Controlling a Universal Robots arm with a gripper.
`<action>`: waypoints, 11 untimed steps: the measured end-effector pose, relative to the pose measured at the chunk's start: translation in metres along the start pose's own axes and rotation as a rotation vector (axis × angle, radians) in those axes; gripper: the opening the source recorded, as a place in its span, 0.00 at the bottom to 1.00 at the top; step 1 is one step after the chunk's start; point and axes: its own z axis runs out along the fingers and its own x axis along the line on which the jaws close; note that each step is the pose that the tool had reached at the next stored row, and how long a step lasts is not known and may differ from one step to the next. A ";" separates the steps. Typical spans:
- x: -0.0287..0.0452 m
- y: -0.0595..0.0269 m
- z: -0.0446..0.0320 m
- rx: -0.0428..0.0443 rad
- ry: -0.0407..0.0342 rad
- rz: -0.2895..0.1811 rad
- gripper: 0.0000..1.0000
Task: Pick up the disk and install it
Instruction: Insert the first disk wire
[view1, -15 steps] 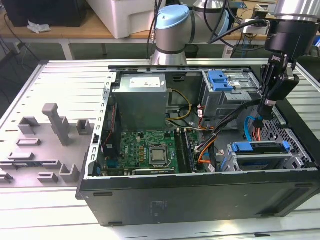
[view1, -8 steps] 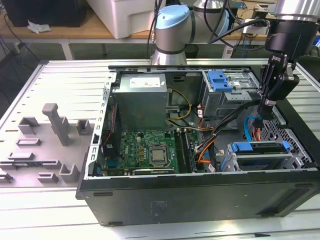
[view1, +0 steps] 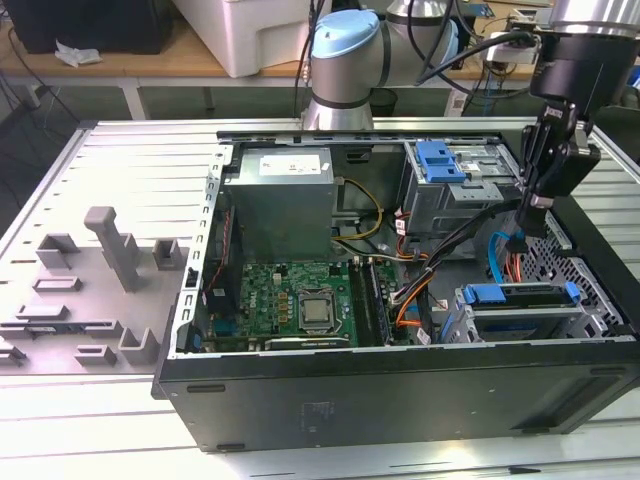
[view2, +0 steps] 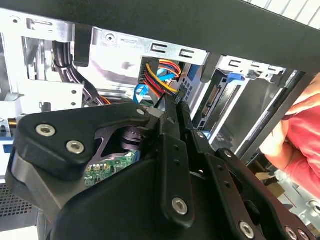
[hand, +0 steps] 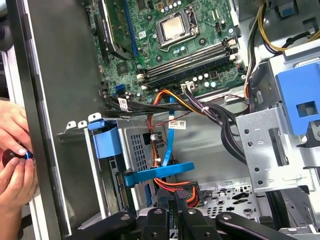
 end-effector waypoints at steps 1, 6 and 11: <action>0.0004 0.0002 -0.0008 0.0007 -0.0011 0.000 0.17; 0.0039 0.0016 -0.0042 0.0055 -0.0172 -0.003 0.17; 0.0069 0.0025 -0.0051 0.0091 -0.0365 -0.008 0.17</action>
